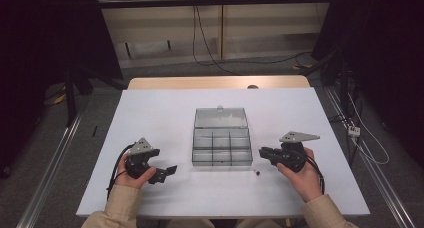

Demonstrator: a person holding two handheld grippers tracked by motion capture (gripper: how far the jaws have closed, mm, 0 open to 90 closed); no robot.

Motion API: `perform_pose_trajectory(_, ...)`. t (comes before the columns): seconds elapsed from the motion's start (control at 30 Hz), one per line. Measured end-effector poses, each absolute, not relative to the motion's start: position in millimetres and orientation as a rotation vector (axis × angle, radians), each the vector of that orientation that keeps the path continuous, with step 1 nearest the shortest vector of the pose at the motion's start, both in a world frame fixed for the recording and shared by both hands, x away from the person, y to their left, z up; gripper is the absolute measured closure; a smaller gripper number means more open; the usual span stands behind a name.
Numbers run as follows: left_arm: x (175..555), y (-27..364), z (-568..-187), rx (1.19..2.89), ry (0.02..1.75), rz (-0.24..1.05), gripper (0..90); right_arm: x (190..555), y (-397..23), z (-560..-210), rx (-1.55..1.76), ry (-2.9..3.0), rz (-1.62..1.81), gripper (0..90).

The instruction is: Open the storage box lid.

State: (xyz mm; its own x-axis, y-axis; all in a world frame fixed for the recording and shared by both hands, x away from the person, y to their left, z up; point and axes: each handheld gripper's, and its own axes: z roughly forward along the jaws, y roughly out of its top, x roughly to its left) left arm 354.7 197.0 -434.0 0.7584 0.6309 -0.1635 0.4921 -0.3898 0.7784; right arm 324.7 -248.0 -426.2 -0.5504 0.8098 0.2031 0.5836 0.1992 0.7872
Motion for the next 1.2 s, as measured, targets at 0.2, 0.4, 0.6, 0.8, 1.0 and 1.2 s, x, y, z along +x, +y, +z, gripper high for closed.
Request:
perform_pose_trajectory(0.2, 354.4, 197.1, -433.7, 2.062, 0.839, 0.196, 6.1, 330.6, -236.6, -415.3, 1.277, 2.247, 1.308, 80.7)
perform_pose_trajectory(0.4, 354.0, 197.3, -433.3, 2.059, 0.841, 0.193, 6.0, 341.8, -221.8, -409.6, 1.250, 2.281, 1.321, 80.7)
perform_pose_trajectory(0.6, 353.8, 197.0, -433.3, 2.056, 0.837, 0.189, 6.0, 349.5, -207.5, -406.1, 1.216, 2.310, 1.316, 80.7)
perform_pose_trajectory(0.8, 353.8, 197.6, -432.8, 2.058, 0.838, 0.192, 6.0, 354.4, -196.5, -404.8, 1.196, 2.324, 1.329, 80.7)
perform_pose_trajectory(1.0, 353.7, 197.3, -432.9, 2.057, 0.833, 0.192, 6.1, 358.1, -184.2, -403.9, 1.166, 2.348, 1.324, 80.7)
perform_pose_trajectory(1.2, 353.6, 197.7, -432.6, 2.058, 0.835, 0.193, 6.0, 362.1, -173.5, -403.4, 1.153, 2.362, 1.336, 80.7)
